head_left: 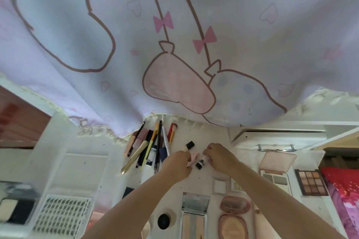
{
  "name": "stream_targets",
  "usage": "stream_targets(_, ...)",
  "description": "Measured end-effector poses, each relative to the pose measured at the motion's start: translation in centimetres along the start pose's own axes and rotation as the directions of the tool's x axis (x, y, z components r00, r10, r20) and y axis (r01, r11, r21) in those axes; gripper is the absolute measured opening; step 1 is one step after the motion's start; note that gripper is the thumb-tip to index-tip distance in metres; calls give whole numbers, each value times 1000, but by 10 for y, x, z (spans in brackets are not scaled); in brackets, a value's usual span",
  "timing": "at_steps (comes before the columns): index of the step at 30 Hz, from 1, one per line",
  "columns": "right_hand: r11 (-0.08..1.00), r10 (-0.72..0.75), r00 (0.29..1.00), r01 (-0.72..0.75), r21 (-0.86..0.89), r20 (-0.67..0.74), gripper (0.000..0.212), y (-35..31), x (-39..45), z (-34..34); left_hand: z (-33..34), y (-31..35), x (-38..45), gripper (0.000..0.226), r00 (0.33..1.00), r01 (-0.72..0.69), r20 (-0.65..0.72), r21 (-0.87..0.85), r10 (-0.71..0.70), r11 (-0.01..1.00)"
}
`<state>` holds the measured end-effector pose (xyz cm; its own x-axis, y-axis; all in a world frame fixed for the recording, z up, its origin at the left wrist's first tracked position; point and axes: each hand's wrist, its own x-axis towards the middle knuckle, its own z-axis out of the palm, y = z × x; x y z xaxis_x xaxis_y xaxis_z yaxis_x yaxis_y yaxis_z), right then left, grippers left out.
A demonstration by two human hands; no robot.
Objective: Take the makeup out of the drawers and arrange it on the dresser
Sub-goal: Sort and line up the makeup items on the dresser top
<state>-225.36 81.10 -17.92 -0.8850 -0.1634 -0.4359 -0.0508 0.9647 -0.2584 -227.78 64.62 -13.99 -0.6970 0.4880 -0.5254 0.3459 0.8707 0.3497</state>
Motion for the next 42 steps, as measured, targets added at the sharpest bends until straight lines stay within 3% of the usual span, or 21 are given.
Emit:
stream_targets(5,999,9,998,-12,47,58,31,-3,-2,-12,-5,-9,-11,34,998,55,4,-124,-55,991)
stream_targets(8,985,31,999,-29,168,-7,31,-8,-17,-32,-12,-12,-15,37,994,99,1,-348,-106,932)
stream_targets(10,949,64,992,-26,314,-109,27,-14,-31,-48,-21,-9,-18,40,994,94,5,-570,-111,816)
stream_targets(13,838,153,949,24,545,-276,8,-29,-49,-74,-39,3,-24,35,998,23,-6,-861,-56,507)
stream_targets(14,811,177,937,35,584,-301,19,-34,-53,-81,-47,8,-26,27,999,-19,-36,-909,-34,416)
stream_targets(16,791,191,918,66,608,-348,32,-45,-60,-96,-63,15,-33,8,993,-106,-119,-946,-24,306)
stream_targets(20,730,212,863,171,661,-458,34,-62,-71,-121,-93,20,-46,13,979,-202,-205,-957,8,206)
stream_targets(22,651,250,830,238,721,-499,31,-68,-76,-128,-106,19,-52,12,970,-242,-242,-960,19,143)
stream_targets(25,514,312,781,340,787,-541,24,-79,-83,-138,-122,20,-60,15,957,-285,-286,-958,52,-33)
stream_targets(29,442,374,708,432,786,-599,21,-95,-89,-149,-135,32,-71,16,932,-310,-318,-948,173,-67)
stream_targets(31,443,385,688,446,777,-615,17,-100,-91,-152,-139,36,-74,16,922,-342,-347,-938,171,-58)
stream_targets(33,515,385,661,425,744,-644,20,-104,-90,-152,-146,35,-74,17,920,-354,-364,-931,146,-88)
stream_targets(35,594,391,626,388,705,-674,23,-106,-90,-156,-155,30,-75,16,917,-367,-368,-929,151,-36)
stream_targets(36,608,395,612,385,695,-685,22,-107,-91,-160,-158,27,-75,17,910,-401,-385,-911,154,95)
stream_targets(37,614,402,597,387,688,-694,21,-109,-93,-165,-161,24,-74,20,897,-442,-412,-846,163,298)
stream_targets(39,643,410,587,357,678,-698,17,-112,-93,-178,-167,18,-74,25,854,-484,-461,-535,241,693)
stream_targets(40,665,405,610,315,677,-681,19,-114,-93,-186,-170,15,-73,26,836,-476,-468,-358,286,804)
stream_targets(42,703,380,695,213,679,-611,28,-121,-92,-200,-178,11,-75,26,816,-450,-468,-142,341,882)
